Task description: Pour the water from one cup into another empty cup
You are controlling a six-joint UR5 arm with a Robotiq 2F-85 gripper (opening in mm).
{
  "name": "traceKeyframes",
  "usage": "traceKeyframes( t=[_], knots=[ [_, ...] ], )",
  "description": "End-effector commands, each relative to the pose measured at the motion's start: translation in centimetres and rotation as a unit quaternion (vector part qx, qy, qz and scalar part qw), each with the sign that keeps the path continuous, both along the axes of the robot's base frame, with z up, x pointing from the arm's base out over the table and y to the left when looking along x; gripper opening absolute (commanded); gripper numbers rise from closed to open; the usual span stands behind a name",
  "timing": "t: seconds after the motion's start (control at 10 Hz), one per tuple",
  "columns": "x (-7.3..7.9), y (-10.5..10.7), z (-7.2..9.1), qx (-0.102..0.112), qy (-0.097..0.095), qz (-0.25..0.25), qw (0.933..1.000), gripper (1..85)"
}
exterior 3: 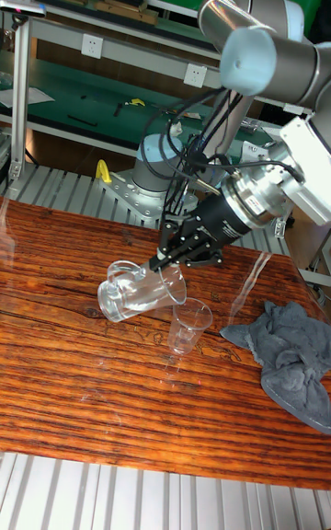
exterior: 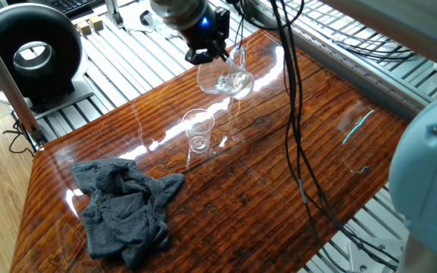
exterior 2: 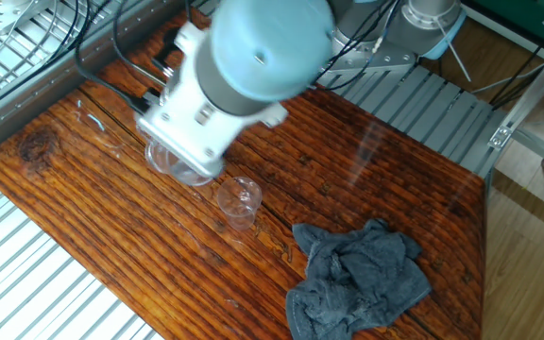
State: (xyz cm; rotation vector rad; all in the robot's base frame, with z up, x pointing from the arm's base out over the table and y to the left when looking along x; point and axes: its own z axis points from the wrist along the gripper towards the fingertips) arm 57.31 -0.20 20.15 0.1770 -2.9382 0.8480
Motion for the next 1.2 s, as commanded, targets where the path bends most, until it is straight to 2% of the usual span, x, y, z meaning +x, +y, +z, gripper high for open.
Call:
traceKeyframes(
  t=[0.0, 0.5, 0.6, 1.1],
  knots=[
    [-0.33, 1.16, -0.97, -0.014, -0.010, -0.004, 0.9998, 1.0],
    [-0.73, 1.40, -1.13, -0.034, -0.013, -0.002, 0.9993, 1.0],
    [-0.80, 1.11, -0.96, -0.043, -0.013, -0.001, 0.9990, 1.0],
    [-1.27, 1.13, -0.94, -0.059, -0.018, 0.003, 0.9981, 1.0]
  ],
)
